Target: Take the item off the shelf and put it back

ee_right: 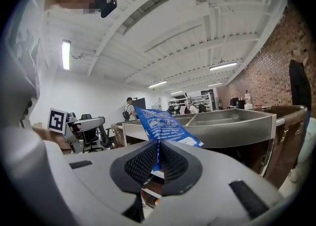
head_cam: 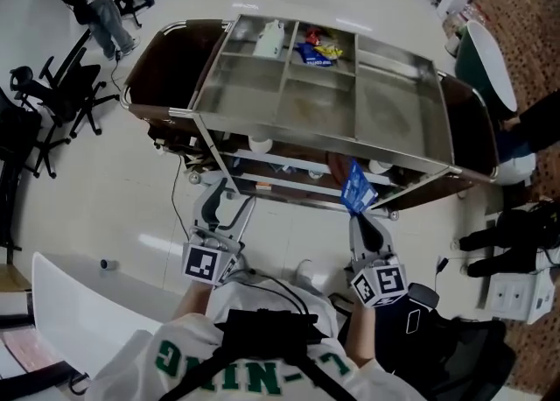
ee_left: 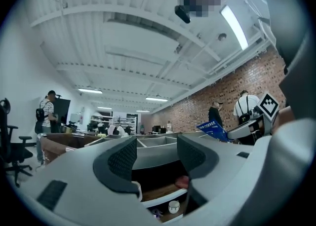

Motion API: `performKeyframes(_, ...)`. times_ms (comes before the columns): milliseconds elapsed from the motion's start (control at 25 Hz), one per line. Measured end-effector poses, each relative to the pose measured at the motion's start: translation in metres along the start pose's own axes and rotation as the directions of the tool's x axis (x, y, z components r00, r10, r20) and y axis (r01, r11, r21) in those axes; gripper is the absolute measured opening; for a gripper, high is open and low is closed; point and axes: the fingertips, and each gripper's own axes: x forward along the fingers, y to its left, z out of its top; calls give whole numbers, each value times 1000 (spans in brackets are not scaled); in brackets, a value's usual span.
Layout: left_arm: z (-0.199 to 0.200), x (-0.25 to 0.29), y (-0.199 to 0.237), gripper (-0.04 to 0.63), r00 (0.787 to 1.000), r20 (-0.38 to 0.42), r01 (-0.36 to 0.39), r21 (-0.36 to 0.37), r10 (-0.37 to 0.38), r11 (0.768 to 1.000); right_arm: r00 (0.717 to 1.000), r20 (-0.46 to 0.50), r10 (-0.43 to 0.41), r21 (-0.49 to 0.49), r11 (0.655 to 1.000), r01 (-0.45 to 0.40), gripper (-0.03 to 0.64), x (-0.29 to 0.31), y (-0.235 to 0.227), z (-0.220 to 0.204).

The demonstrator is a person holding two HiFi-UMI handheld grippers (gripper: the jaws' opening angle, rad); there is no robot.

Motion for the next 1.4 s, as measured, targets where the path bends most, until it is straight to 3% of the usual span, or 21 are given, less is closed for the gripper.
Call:
performKeyframes(240, 15, 11, -19, 256, 999, 0, 35, -108, -35, 993, 998, -17, -53, 12, 998, 53, 35, -14, -15, -12)
performKeyframes(400, 11, 16, -26, 256, 998, -3, 59, -107, -60, 992, 997, -27, -74, 19, 997, 75, 35, -22, -19, -20)
performKeyframes(560, -8, 16, -28, 256, 997, -5, 80, -55, -81, 995, 995, -51, -84, 37, 996, 86, 35, -29, -21, -33)
performKeyframes(720, -8, 22, -39, 256, 994, -12, 106, -88, -108, 990, 993, -72, -93, 47, 994, 97, 35, -33, -23, -42)
performKeyframes(960, -19, 23, -44, 256, 992, -21, 126, -70, -127, 990, 990, -88, -114, 77, 990, 121, 35, -36, -34, -49)
performKeyframes(1400, -21, 32, -49, 255, 988, -50, 136, -116, -143, 984, 987, -137, -83, 79, 992, 95, 35, -17, -32, -65)
